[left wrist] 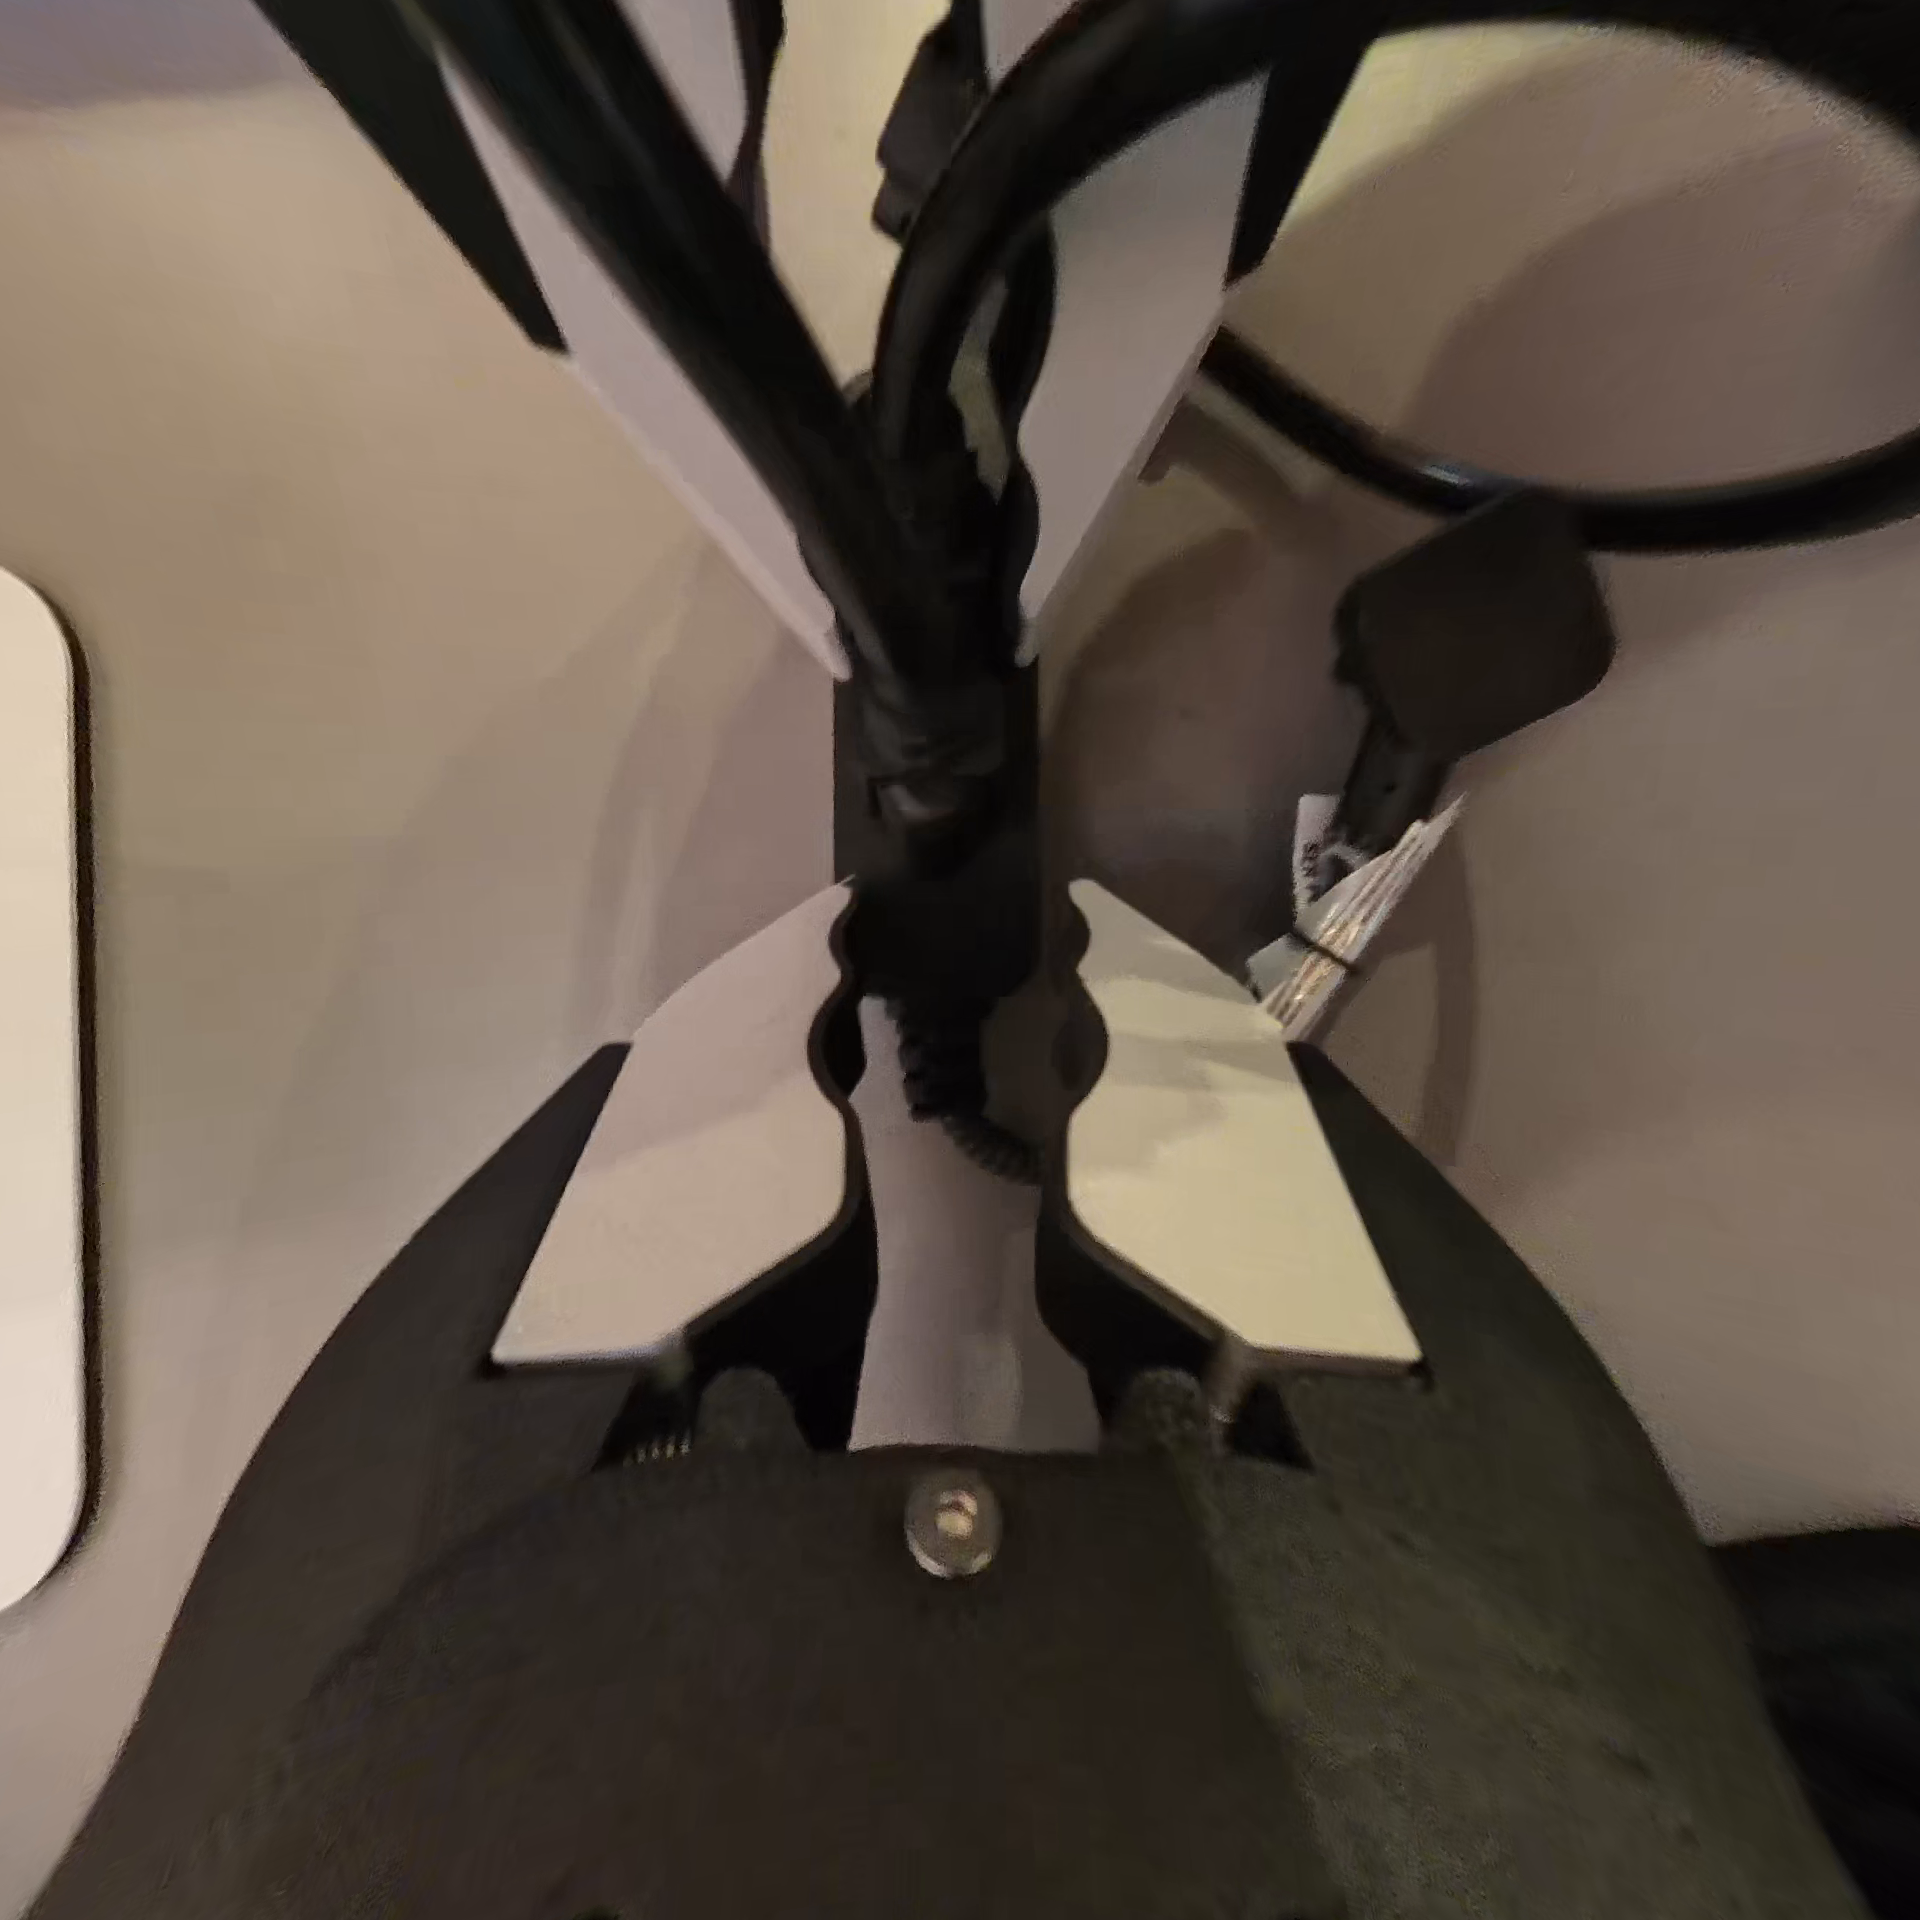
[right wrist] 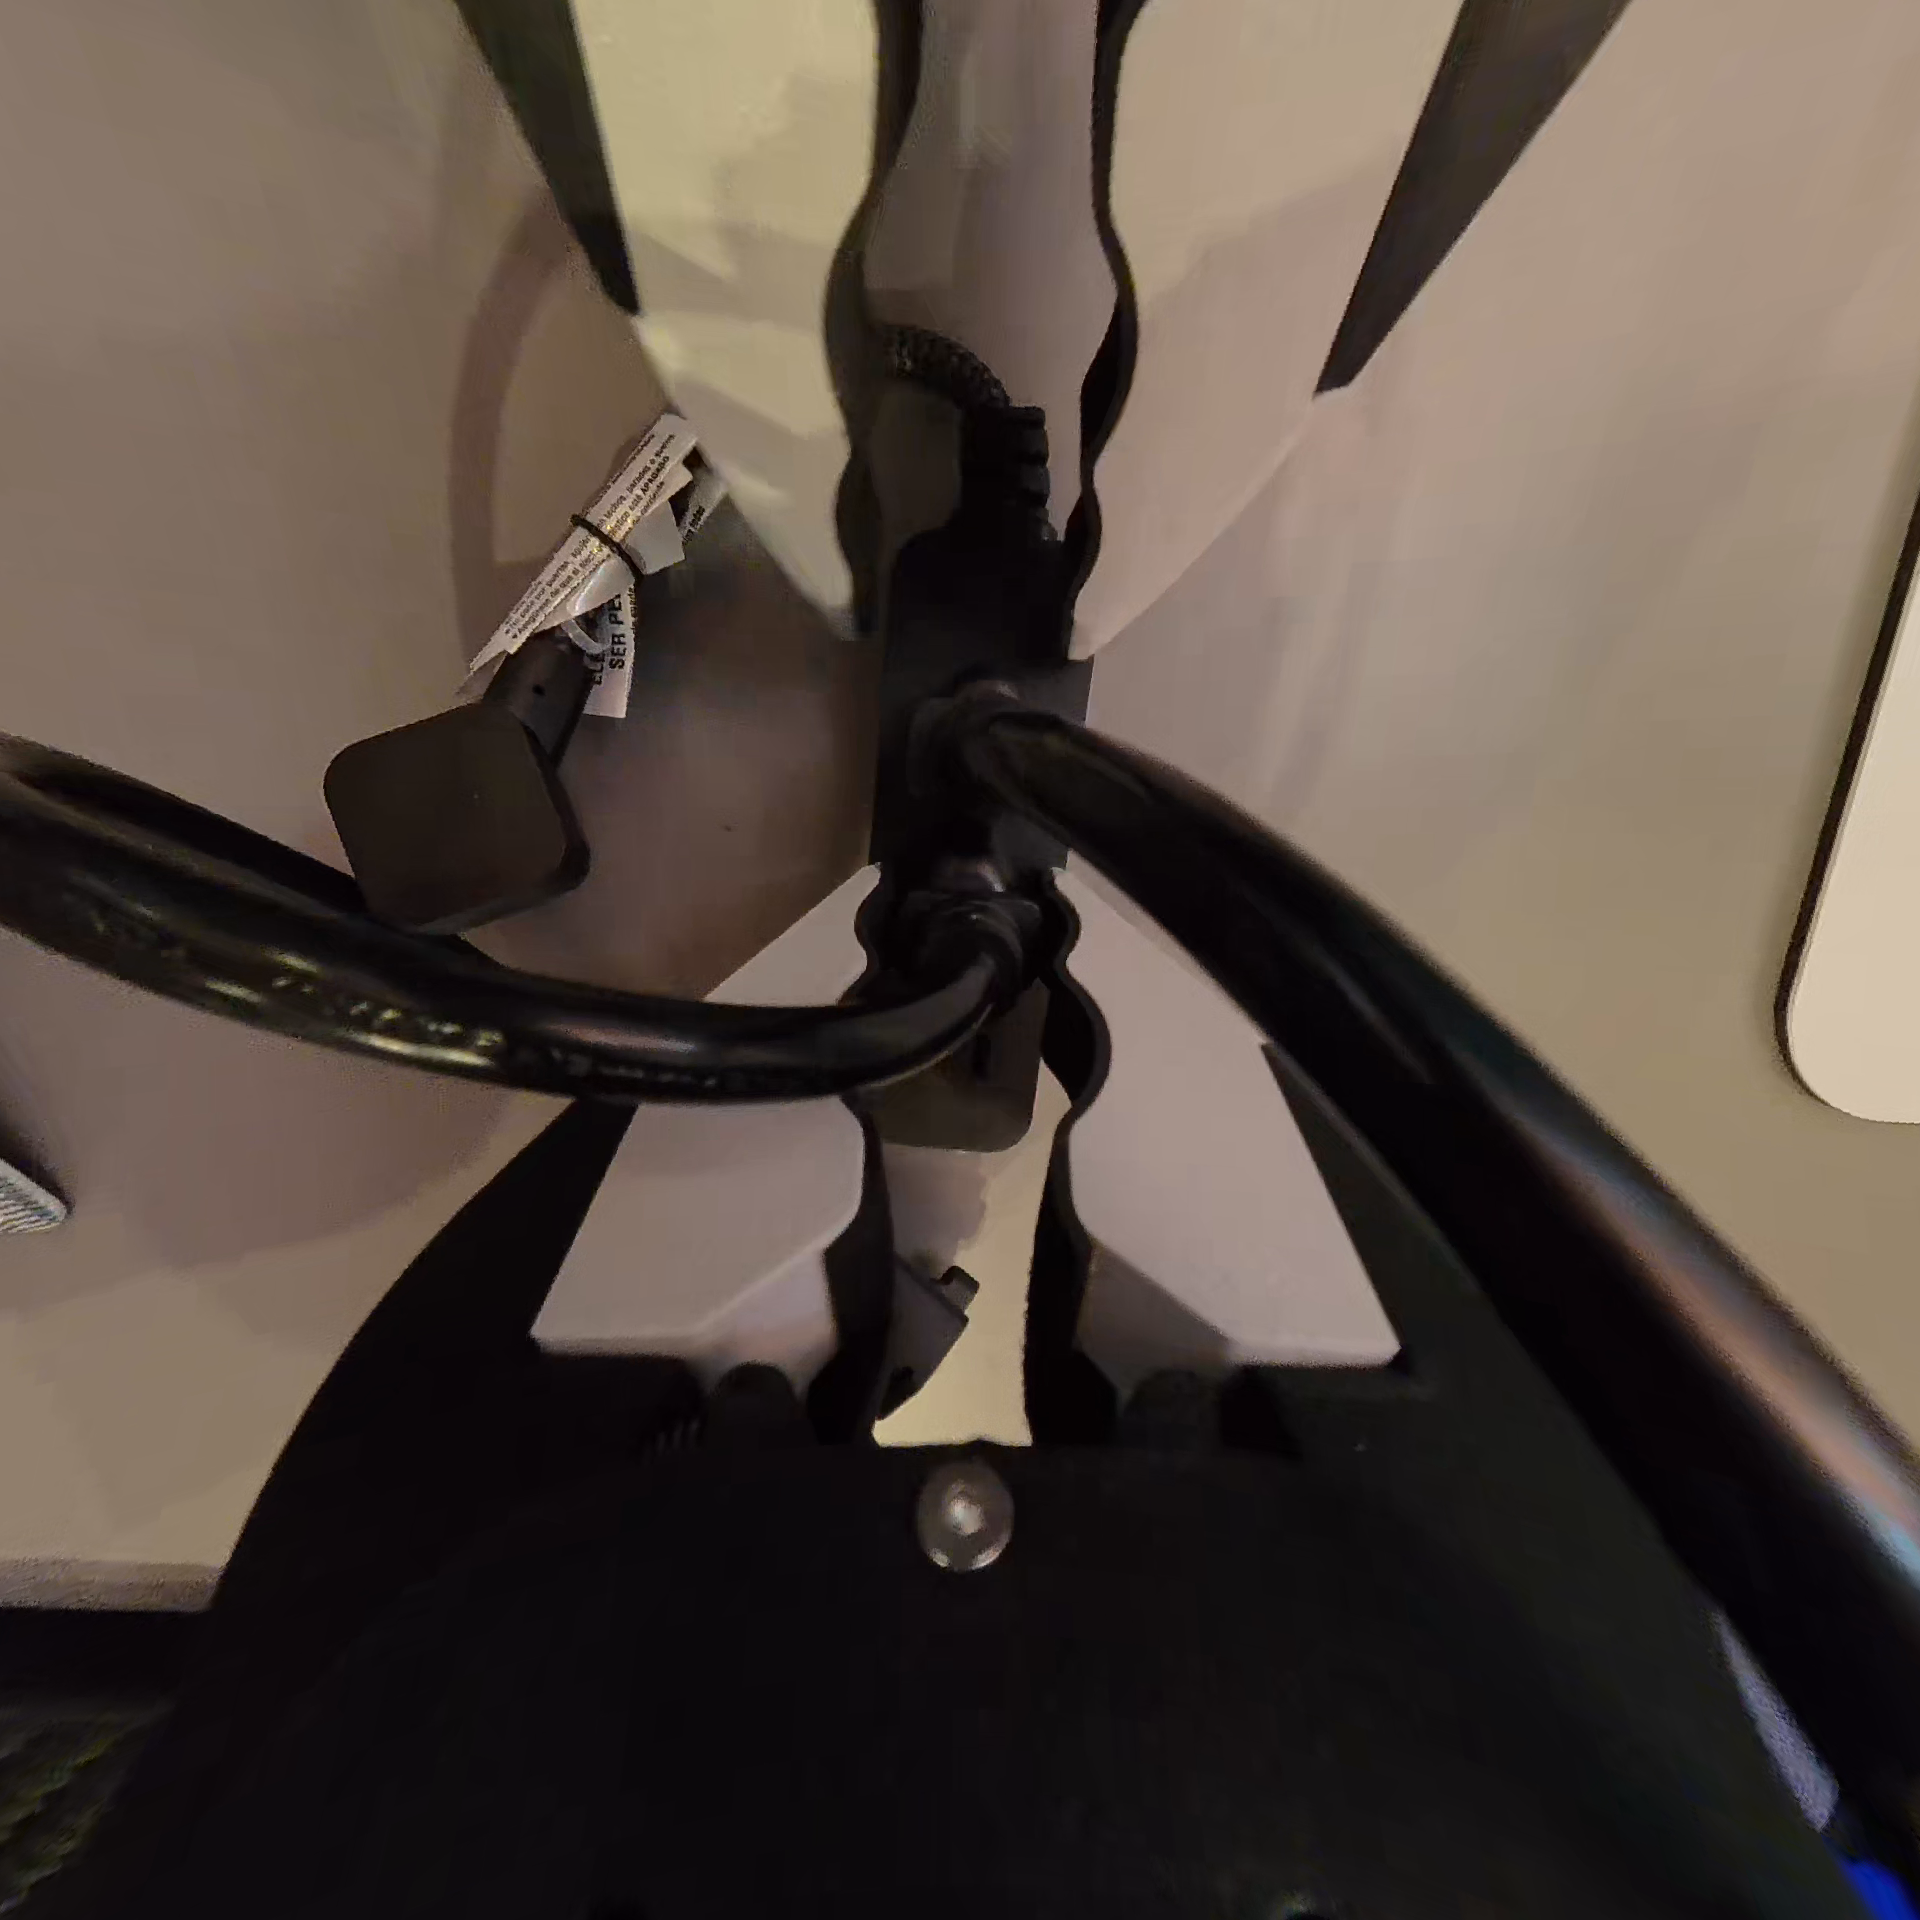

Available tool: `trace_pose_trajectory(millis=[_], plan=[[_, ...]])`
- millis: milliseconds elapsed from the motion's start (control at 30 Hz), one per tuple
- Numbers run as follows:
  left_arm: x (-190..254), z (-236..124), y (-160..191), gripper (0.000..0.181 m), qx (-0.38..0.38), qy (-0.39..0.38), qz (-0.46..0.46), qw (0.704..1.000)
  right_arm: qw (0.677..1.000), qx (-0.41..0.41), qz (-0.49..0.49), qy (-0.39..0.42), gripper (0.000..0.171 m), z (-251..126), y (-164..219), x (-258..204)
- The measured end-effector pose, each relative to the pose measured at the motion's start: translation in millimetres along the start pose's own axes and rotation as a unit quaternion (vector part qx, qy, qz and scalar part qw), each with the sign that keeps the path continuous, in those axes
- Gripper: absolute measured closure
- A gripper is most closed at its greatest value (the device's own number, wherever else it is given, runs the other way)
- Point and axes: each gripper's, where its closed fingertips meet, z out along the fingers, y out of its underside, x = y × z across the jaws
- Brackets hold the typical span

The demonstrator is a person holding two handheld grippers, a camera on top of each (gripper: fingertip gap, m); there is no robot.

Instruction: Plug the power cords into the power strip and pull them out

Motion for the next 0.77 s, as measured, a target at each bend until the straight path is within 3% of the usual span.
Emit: trace_pose_trajectory(millis=[100,200,267,767], plan=[[-0.9,8.4,-0.9,0.132,0.001,-0.025,0.003,1.0,1.0,0.005,-0.008,0.002,0.149,-0.3,-0.5,-0.1],[-7.2,14.7,14.6,0.118,-0.048,-0.052,0.009,0.997,1.0,0.007,-0.013,0.005,0.149,-0.4,-0.9,-0.4],[-6.1,12.6,14.4,0.139,-0.045,-0.038,0.003,0.998,1.0,0.01,-0.018,0.005,0.149,-0.5,-1.0,-0.3],[-2.4,30.1,0.8,0.137,-0.007,-0.005,-0.03,0.999,1.0,0.005,-0.026,0.005,0.148,-0.6,-2.6,-1.8]])
